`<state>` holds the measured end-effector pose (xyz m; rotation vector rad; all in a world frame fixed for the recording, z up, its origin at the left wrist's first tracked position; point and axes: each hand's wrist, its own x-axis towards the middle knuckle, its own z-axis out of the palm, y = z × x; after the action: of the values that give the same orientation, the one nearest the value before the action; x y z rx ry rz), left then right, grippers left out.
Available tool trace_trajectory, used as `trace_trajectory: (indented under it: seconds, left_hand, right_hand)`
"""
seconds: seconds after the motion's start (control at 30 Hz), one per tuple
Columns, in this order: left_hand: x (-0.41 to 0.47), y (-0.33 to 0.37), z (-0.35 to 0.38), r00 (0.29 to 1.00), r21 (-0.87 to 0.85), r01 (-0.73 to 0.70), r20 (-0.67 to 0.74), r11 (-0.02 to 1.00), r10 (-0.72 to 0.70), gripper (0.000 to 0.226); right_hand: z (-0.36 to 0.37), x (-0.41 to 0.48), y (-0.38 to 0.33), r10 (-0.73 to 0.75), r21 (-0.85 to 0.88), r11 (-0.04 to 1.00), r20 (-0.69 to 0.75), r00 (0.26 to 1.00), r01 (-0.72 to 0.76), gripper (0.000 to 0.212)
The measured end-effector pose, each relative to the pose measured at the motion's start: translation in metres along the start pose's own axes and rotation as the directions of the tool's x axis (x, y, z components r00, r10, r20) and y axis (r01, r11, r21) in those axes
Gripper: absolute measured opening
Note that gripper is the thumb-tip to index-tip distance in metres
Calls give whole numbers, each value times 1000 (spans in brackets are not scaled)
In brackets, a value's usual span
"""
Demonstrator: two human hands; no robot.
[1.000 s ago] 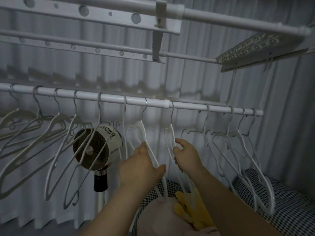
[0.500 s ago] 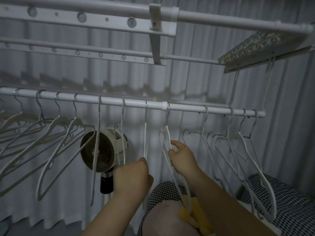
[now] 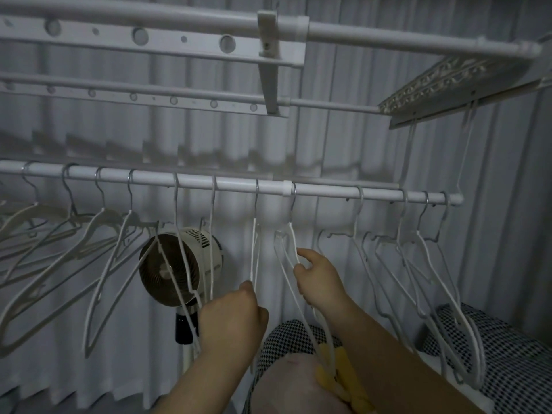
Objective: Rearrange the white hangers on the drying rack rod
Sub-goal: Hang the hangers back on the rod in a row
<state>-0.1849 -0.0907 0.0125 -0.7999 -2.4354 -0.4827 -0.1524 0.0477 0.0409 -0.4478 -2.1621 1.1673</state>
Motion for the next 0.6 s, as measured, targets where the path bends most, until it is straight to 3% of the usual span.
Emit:
trace_trajectory:
  seconds: [0.6]
  left_hand:
    - [3, 2, 1, 999, 7, 10, 53, 1000, -10, 19]
  right_hand:
    - [4, 3, 1, 5, -29, 1000, -27, 1000, -6, 43]
